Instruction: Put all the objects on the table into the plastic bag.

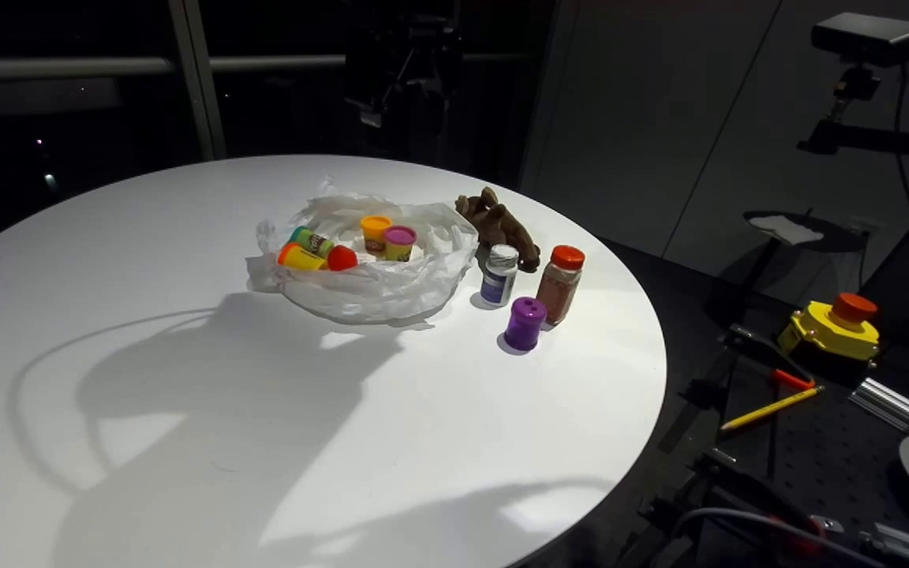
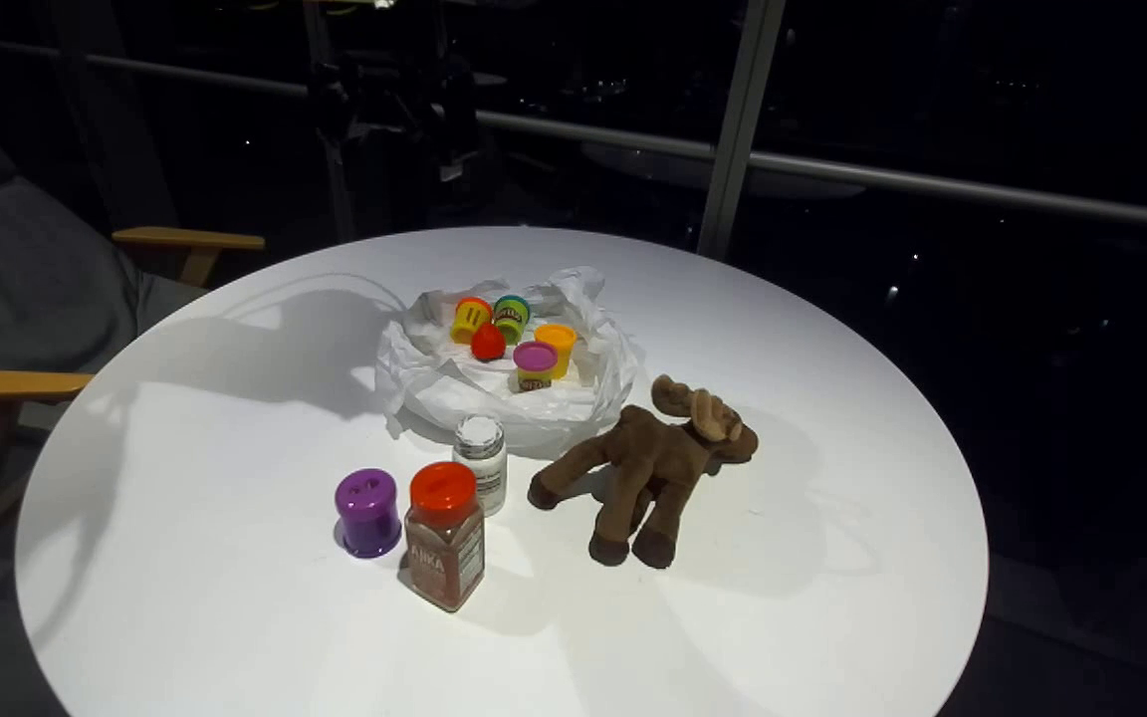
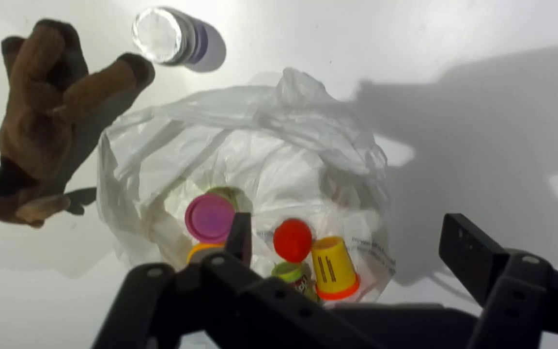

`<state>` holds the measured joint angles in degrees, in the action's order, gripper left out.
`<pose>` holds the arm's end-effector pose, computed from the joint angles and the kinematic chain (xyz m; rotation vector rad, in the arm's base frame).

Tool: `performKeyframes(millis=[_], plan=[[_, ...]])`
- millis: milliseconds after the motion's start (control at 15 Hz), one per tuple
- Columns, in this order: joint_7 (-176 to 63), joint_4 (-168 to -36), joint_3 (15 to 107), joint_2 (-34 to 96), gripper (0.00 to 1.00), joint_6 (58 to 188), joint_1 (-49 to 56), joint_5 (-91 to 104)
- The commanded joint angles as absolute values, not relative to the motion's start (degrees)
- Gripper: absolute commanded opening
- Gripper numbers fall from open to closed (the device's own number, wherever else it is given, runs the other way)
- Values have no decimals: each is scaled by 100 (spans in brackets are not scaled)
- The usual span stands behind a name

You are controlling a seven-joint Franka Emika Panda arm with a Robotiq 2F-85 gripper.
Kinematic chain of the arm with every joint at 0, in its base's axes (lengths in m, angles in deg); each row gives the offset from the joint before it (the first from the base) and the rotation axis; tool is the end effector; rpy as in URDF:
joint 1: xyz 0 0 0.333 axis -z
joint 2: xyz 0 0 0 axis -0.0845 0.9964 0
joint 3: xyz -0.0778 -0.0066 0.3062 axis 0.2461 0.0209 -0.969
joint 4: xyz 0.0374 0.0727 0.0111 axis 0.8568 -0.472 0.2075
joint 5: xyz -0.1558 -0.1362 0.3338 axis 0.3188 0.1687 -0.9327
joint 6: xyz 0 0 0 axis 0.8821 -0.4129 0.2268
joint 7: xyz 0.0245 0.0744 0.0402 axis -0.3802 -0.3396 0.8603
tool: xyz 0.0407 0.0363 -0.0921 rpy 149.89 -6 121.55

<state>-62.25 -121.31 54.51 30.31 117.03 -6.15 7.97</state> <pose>0.5937 0.1404 0.3389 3.0969 0.1498 0.0310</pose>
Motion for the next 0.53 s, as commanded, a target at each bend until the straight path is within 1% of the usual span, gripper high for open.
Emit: performKeyframes(millis=[0,467], plan=[[-6605,-13062,5338,2417,100,11694,-529,536],[-6915,-14175,5451,1983,100,12310,-320,499]])
